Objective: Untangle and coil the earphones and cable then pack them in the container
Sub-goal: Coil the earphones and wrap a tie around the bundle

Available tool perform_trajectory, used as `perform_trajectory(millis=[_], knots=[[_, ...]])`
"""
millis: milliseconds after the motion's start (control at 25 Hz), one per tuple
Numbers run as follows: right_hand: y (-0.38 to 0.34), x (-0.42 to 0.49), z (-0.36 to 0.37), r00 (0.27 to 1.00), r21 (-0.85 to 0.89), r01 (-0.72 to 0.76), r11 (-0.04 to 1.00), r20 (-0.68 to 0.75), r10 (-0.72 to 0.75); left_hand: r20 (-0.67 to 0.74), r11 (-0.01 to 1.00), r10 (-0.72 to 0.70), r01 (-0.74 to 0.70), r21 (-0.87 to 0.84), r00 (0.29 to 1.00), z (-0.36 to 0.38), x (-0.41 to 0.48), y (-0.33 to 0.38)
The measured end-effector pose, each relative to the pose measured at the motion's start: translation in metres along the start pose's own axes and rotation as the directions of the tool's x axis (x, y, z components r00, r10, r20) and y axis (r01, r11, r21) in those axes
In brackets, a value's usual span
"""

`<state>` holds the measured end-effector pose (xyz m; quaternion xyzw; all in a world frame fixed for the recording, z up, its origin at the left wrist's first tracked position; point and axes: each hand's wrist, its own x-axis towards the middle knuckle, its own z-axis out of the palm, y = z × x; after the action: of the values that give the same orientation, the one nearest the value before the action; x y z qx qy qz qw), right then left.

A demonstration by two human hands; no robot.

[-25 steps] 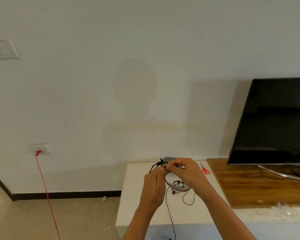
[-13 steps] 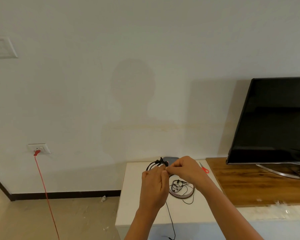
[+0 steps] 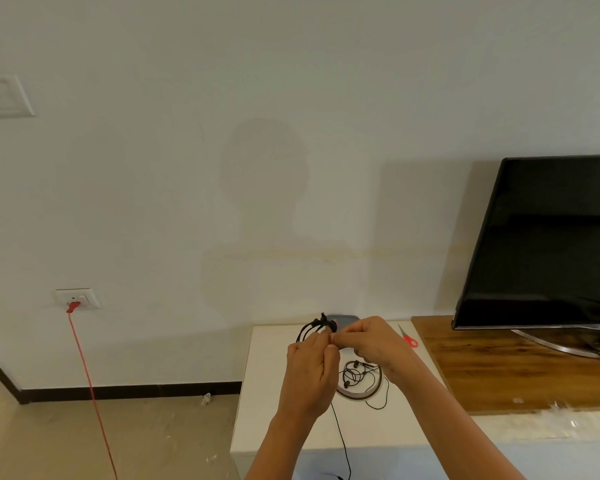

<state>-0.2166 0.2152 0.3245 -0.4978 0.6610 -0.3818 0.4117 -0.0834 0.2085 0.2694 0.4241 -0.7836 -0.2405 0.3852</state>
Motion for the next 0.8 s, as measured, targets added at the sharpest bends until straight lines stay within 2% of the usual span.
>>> perform_trajectory(millis=[120,280,400,560,680,800], knots=[[0.010,0.001,0.005,1.000,0.122,-0.007,0.993,0.002,0.007,0.031,0.999,0.031,-0.030,-0.023,0.999,-0.005,0.004,0.001],[0.017,0.002,0.012,0.999,0.164,0.022,0.986,-0.049,-0.014,0.063,0.978,-0.059,0.071,-0.194,0.996,-0.007,0.007,0.002],[0.020,0.004,0.012,0.997,0.171,0.041,0.984,-0.067,-0.030,0.115,0.942,-0.147,0.174,-0.285,0.982,-0.009,0.009,-0.001],[0.021,0.005,0.009,0.997,0.156,0.062,0.986,-0.060,-0.053,0.201,0.899,-0.171,0.236,-0.369,0.965,-0.017,0.016,-0.005],[0.020,0.005,0.006,0.995,0.120,0.094,0.988,-0.028,-0.091,0.262,0.814,-0.200,0.309,-0.493,0.944,-0.025,0.021,-0.005],[0.018,0.004,0.004,0.990,0.060,0.141,0.988,-0.019,-0.140,0.322,0.762,-0.233,0.378,-0.525,0.918,-0.030,0.025,-0.005]])
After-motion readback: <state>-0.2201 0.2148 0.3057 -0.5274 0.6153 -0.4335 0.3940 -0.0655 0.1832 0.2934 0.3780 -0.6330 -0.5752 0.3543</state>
